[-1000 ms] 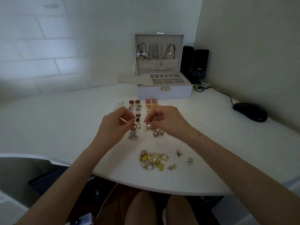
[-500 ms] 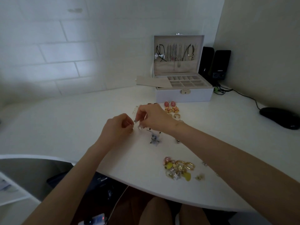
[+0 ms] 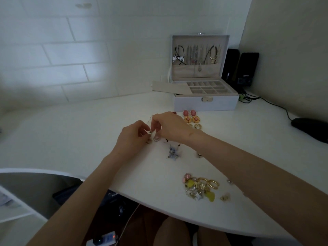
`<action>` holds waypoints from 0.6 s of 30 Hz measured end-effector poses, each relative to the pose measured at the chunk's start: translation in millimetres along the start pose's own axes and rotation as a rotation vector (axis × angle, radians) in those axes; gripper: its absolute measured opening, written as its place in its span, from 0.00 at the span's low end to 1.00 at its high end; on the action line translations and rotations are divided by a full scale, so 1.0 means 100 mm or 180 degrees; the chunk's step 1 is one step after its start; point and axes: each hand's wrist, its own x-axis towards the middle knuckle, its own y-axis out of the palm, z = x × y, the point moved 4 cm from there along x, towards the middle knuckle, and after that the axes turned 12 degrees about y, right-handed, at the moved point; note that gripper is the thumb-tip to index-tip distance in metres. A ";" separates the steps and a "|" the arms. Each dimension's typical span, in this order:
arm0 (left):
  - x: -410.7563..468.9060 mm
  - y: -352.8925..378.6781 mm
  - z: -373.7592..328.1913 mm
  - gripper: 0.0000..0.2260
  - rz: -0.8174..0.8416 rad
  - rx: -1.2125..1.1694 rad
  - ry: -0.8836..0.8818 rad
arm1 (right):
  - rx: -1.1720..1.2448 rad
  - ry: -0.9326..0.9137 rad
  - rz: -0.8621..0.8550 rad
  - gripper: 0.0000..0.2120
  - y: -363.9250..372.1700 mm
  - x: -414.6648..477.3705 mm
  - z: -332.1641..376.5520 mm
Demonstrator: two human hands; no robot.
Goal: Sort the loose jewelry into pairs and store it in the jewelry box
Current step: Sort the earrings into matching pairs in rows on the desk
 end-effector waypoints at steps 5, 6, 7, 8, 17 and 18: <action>-0.07 -0.09 0.01 0.03 -0.0145 -0.0029 -0.0028 | -0.0073 -0.0065 -0.0095 0.07 -0.04 0.01 0.00; -0.09 -0.09 0.00 0.04 -0.0084 0.0026 -0.0007 | 0.0040 -0.0057 -0.0136 0.06 -0.06 0.01 0.00; -0.12 -0.08 0.00 0.06 0.0008 0.0123 0.0025 | 0.0180 -0.0045 -0.0194 0.05 -0.09 0.00 0.00; -0.14 -0.05 0.00 0.07 0.0104 0.0262 0.0075 | 0.0316 -0.0035 -0.0261 0.05 -0.12 -0.01 -0.01; -0.13 -0.03 -0.03 0.03 -0.0095 0.0537 0.0257 | 0.0371 -0.0184 0.0054 0.09 -0.06 0.04 0.01; -0.14 -0.05 -0.03 0.03 -0.0166 0.0346 0.0156 | 0.0406 -0.0162 0.0059 0.10 -0.05 0.05 0.01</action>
